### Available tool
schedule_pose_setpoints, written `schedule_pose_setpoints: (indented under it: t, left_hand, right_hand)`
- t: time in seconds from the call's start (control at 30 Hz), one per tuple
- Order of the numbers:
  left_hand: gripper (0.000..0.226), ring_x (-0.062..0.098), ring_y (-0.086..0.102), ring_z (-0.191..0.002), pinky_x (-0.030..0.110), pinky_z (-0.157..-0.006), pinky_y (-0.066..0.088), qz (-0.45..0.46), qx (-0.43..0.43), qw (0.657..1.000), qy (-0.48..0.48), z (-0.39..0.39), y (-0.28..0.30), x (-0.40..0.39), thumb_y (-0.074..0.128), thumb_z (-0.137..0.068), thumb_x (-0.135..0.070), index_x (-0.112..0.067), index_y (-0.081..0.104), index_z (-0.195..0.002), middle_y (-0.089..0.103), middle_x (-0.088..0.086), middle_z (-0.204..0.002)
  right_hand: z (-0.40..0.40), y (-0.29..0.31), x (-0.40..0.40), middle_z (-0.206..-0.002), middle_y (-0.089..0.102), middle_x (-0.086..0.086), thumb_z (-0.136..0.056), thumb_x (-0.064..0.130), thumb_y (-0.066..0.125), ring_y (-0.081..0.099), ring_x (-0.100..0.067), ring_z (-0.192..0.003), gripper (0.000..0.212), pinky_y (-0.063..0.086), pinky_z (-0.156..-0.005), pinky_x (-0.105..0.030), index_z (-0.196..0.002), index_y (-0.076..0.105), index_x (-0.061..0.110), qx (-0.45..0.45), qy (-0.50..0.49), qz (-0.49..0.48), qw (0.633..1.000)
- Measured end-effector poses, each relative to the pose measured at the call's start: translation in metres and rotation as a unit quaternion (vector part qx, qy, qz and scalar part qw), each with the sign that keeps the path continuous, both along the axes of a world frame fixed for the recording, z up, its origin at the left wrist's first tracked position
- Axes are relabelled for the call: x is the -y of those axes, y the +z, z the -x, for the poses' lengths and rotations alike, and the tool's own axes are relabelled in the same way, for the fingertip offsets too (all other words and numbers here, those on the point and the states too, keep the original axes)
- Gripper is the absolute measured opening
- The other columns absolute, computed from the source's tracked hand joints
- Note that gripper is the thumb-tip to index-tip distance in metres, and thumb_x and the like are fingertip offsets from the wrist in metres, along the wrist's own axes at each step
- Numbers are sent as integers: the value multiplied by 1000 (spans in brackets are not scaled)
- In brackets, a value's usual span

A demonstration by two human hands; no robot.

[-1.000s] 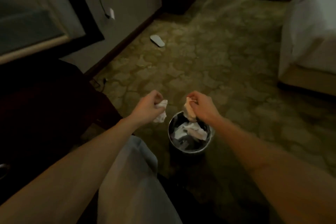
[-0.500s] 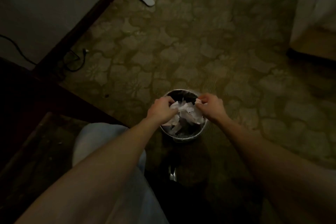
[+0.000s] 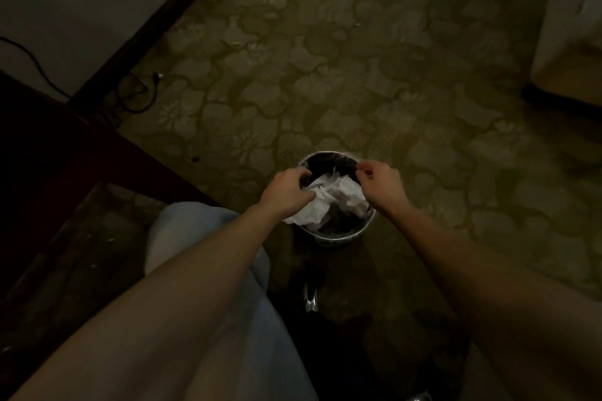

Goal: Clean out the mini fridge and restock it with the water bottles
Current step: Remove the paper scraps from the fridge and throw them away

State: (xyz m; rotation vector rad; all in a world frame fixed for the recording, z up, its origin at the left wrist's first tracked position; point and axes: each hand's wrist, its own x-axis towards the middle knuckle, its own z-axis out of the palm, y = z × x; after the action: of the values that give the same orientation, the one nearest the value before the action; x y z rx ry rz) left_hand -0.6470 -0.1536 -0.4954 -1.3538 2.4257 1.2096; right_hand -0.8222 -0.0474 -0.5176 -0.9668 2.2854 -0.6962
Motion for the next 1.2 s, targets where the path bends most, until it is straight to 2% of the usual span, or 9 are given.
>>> schedule_pose_setpoints:
  t: [0.1,0.2,0.33,0.5,0.73,0.9,1.0,1.1,1.2]
  left_hand:
    - [46,21,59,-112,35,-88,51,34,-2,999,1,-10,17,2,69,-86,-27,-18,56,-129,61,3,-123]
    - [43,21,56,-115,38,-92,50,83,1,997,-5,-25,45,5,65,-88,-31,-20,55,-129,60,3,-127]
    - [47,19,52,-121,33,-94,44,172,8,985,-18,-54,87,5,57,-93,-37,-21,49,-136,53,-1,-137]
    - [47,21,53,-122,37,-99,46,276,30,960,-31,-93,138,-5,54,-91,-38,-21,50,-135,54,0,-136]
    - [47,20,53,-120,41,-98,46,351,21,936,-18,-153,201,-28,54,-90,-39,-21,51,-133,55,-2,-133]
    - [42,19,49,-122,39,-100,41,432,13,901,-21,-205,254,-41,51,-91,-39,-21,52,-129,54,-3,-132]
    - [37,20,49,-122,37,-99,40,477,10,879,3,-235,289,-42,48,-93,-35,-21,53,-126,54,-1,-133]
    - [40,21,48,-125,36,-101,37,505,10,862,32,-271,324,-41,47,-95,-36,-20,52,-131,52,-1,-136]
    - [39,20,50,-124,35,-101,38,536,18,840,76,-310,360,-37,48,-94,-36,-20,53,-130,55,-2,-131]
  right_hand:
    - [-12,19,6,-104,70,-7,-96,23,51,65,-20,-85,29,55,-80,-41,-121,63,17,-17,37,3,999]
    - [-29,44,17,-107,69,-6,-96,26,51,65,-22,-89,29,55,-80,-40,-122,61,20,-52,88,8,995]
    - [-59,85,31,-114,67,-5,-96,26,50,64,-21,-96,34,54,-82,-36,-129,55,21,-99,156,36,982]
    - [-100,143,35,-118,62,-8,-95,24,49,59,-27,-105,37,50,-83,-37,-131,53,18,-186,223,80,954]
    - [-160,214,25,-130,57,-2,-92,43,50,52,-25,-117,43,47,-94,-42,-131,52,24,-257,258,120,924]
    - [-207,268,27,-136,53,2,-90,48,51,48,-20,-124,51,43,-99,-40,-136,48,26,-296,288,170,895]
    - [-233,300,36,-134,54,4,-89,48,52,47,-17,-124,49,44,-99,-39,-133,50,27,-305,299,212,879]
    - [-260,336,50,-130,59,1,-87,47,55,51,-19,-121,48,46,-98,-37,-129,56,23,-309,306,271,859]
    - [-289,376,65,-127,61,2,-88,49,54,54,-19,-118,48,48,-96,-36,-127,58,22,-321,313,313,837]
